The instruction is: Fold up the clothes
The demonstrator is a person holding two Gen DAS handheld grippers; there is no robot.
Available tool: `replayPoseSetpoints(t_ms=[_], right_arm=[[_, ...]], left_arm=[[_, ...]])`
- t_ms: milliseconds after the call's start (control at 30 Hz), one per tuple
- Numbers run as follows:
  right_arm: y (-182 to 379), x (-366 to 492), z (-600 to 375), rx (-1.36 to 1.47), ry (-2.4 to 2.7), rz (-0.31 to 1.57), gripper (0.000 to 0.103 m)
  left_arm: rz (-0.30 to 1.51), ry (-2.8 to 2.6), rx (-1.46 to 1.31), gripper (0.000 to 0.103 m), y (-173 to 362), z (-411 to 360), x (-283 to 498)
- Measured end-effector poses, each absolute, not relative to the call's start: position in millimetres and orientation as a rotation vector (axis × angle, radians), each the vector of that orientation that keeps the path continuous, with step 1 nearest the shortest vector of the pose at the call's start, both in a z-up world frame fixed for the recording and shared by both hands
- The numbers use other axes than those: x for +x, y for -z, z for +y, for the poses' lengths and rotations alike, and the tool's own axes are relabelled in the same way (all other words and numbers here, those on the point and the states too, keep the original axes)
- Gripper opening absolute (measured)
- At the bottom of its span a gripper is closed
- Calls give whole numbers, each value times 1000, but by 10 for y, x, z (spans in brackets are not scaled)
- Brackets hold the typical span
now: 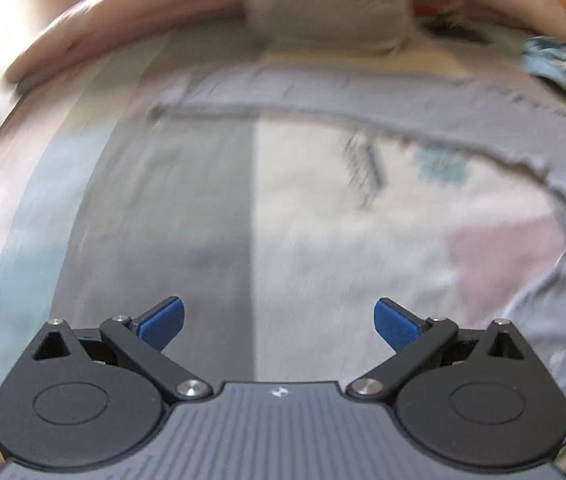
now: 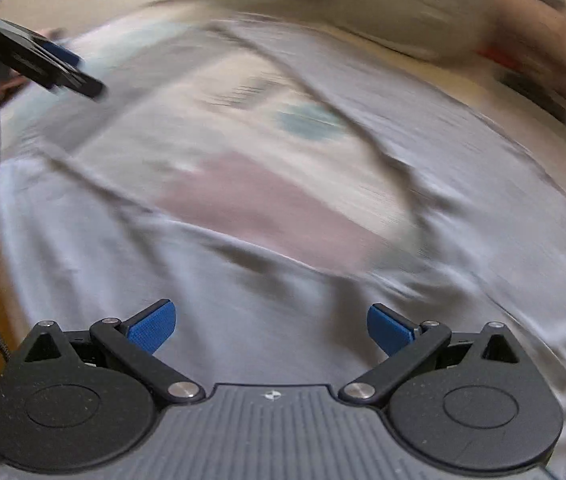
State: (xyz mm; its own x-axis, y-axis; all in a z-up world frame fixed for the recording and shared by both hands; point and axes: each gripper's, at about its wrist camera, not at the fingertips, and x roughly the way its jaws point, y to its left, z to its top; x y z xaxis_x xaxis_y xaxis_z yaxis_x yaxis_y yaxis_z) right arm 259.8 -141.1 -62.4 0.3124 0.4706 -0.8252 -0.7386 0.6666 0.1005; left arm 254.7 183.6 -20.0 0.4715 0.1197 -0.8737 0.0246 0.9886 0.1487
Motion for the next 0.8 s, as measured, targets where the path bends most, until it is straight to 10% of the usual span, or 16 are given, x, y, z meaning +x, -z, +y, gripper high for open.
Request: replayPoseSetpoints(t_ms=[800], right_arm=[[801,2456,-218,-506,-1207,850,103]], left_arm=[[1087,-358,-156,101,798,2598,1954]])
